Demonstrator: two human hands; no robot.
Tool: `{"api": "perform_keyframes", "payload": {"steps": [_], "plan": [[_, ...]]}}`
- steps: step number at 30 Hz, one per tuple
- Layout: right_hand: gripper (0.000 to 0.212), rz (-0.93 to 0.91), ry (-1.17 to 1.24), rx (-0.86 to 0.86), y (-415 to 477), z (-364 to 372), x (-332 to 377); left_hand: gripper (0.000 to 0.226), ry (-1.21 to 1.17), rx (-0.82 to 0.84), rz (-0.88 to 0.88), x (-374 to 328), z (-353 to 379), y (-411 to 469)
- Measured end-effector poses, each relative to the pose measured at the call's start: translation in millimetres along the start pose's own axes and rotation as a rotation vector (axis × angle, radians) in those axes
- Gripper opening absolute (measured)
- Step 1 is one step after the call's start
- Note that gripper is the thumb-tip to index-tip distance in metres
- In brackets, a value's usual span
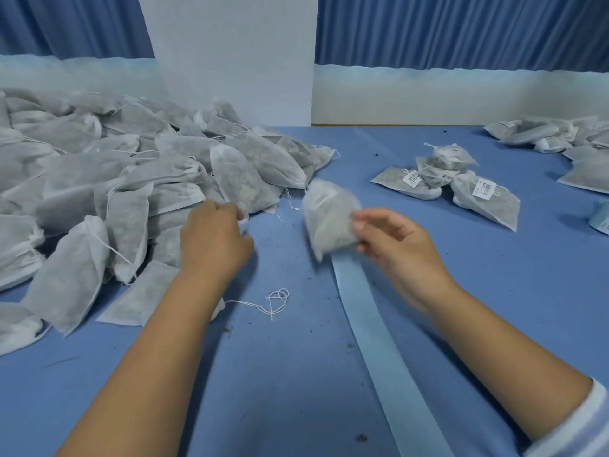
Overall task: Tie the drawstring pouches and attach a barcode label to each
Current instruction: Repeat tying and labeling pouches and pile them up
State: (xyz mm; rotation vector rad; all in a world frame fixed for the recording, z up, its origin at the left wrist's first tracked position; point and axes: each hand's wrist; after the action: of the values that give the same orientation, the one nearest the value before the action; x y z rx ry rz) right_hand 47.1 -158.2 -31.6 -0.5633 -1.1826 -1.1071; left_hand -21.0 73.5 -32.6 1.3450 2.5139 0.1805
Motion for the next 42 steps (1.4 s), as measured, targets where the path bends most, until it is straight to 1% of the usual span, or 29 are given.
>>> {"api": "perform_keyframes", "payload": {"steps": [1, 2, 4, 5, 7, 10, 12, 14, 17, 19, 21, 22, 25, 27, 29, 32, 34, 36, 37, 40, 42], "plan": [[0.026, -0.057, 0.110, -0.071, 1.8, -0.4, 1.3, 0.039, 0.087, 0.058, -0.003, 0.4, -1.0, -0.6], [0.035, -0.104, 0.203, -0.117, 3.3, -2.1, 2.8, 0.042, 0.156, 0.097, -0.001, 0.5, -0.9, -1.1], [0.053, -0.129, 0.258, -0.135, 3.4, -6.8, 6.0, 0.044, 0.222, 0.115, 0.007, -0.3, 1.0, -2.4], [0.055, -0.110, 0.228, -0.125, 2.8, -8.4, 6.6, 0.044, 0.220, 0.101, 0.008, -0.3, 2.3, -2.6], [0.054, -0.063, 0.118, -0.089, 1.0, -8.5, 3.7, 0.040, 0.210, 0.071, -0.004, 0.6, 3.2, -2.5], [0.042, -0.046, -0.019, -0.034, -0.4, -4.4, -3.3, 0.028, 0.185, 0.019, -0.018, 4.3, 1.8, 0.0], [0.034, -0.062, -0.092, -0.026, -1.1, -2.5, -4.7, 0.020, 0.089, -0.031, 0.022, 3.5, -1.5, -0.4], [0.029, -0.068, -0.159, -0.016, -1.9, -1.9, -4.8, 0.013, -0.071, -0.074, 0.096, -1.3, -5.4, -2.9], [0.025, -0.063, -0.223, 0.018, -2.3, -1.6, -6.6, 0.008, -0.243, -0.154, 0.271, -12.6, -9.2, -7.5], [0.023, -0.074, -0.266, 0.052, -3.0, -0.4, -7.6, 0.007, -0.411, -0.162, 0.361, -20.8, -13.1, -13.2], [0.019, -0.090, -0.299, 0.090, -4.0, 1.0, -8.5, 0.008, -0.590, -0.123, 0.408, -27.5, -18.0, -19.7], [0.021, -0.099, -0.300, 0.117, -4.7, 1.4, -8.8, 0.009, -0.672, -0.083, 0.419, -30.4, -20.8, -22.6], [0.039, -0.122, -0.255, 0.226, -7.0, 1.7, -9.7, 0.019, -0.885, 0.075, 0.505, -37.9, -26.9, -30.1], [0.043, -0.139, -0.265, 0.266, -9.2, 2.8, -10.8, 0.023, -0.951, 0.169, 0.528, -40.5, -28.1, -32.2], [0.035, -0.153, -0.272, 0.259, -10.9, 4.0, -11.7, 0.025, -0.947, 0.210, 0.539, -41.5, -27.2, -33.3], [0.019, -0.200, -0.305, 0.193, -11.6, 4.3, -10.6, 0.022, -0.865, 0.200, 0.562, -42.2, -25.0, -34.2], [0.013, -0.221, -0.298, 0.163, -11.5, 4.2, -9.1, 0.017, -0.844, 0.189, 0.546, -41.5, -24.3, -34.4], [0.012, -0.232, -0.311, 0.143, -10.9, 2.9, -8.5, 0.014, -0.793, 0.153, 0.516, -40.0, -24.0, -33.7], [0.011, -0.234, -0.328, 0.136, -10.7, 2.2, -8.1, 0.016, -0.740, 0.129, 0.512, -39.3, -23.9, -33.6], [0.015, -0.203, -0.346, 0.133, -9.9, 1.7, -6.3, 0.021, -0.575, 0.062, 0.564, -37.9, -23.7, -33.8], [0.020, -0.082, -0.199, 0.166, -9.4, 3.2, -2.9, 0.018, -0.513, 0.025, 0.608, -37.7, -22.1, -33.2]]}}
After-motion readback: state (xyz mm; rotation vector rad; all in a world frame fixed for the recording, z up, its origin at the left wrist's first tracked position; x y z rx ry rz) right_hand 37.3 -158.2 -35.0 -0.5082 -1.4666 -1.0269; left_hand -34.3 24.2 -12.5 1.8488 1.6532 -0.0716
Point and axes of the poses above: each hand's wrist, its own y-axis towards the middle knuckle, its own z-axis out of the palm, x = y × z, and after that the axes turned 11 degrees about y, right-handed
